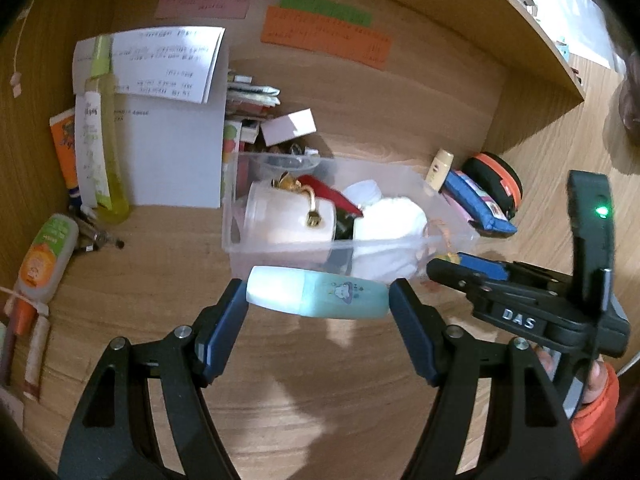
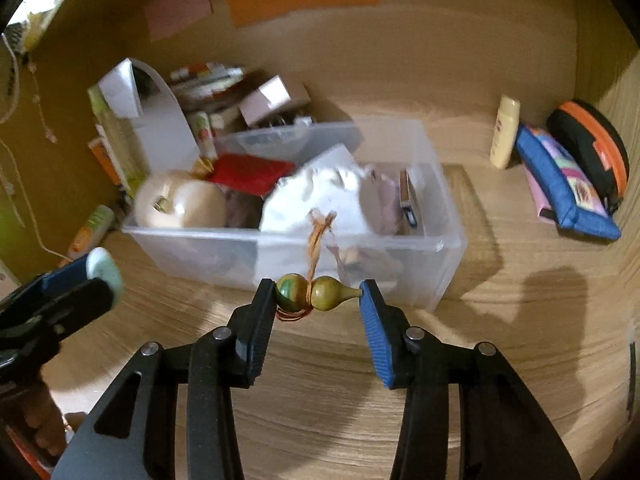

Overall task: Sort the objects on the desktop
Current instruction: 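Lift the mint tube and gourd charm and carry them over the clear box, then lower the mint tube and gourd charm into the box and open both tools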

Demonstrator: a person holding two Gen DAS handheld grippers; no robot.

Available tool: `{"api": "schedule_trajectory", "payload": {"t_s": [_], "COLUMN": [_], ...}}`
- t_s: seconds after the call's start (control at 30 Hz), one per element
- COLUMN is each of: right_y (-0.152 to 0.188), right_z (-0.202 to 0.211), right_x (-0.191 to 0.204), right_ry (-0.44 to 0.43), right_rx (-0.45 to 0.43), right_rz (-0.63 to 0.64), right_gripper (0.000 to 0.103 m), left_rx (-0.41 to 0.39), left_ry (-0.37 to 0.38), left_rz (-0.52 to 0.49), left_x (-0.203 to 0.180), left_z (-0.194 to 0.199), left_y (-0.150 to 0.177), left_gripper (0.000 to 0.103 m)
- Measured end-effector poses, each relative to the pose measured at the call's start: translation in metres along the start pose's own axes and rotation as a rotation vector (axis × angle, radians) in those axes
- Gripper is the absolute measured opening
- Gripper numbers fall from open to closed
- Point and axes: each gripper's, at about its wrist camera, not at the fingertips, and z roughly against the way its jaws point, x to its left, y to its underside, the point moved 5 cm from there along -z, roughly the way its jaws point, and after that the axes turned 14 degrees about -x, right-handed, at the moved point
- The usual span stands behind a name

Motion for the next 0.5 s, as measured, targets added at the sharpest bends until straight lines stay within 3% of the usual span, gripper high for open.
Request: {"api": "schedule_trajectory", "payload": {"t_s": [0.5], "right_y": [-0.038], "right_z": [-0.007], "right_x": [-0.020], "right_ry": [-0.031], "right_rx": [-0.069], "right_rz": [-0.012], "right_gripper": [0.039], "left_rx": [-0.026], "left_ry": [0.002], "left_rz": [-0.060], "left_x": [-0.021], "left_z": [-0.037], "left_y": [-0.037], "left_gripper": [0.072]}}
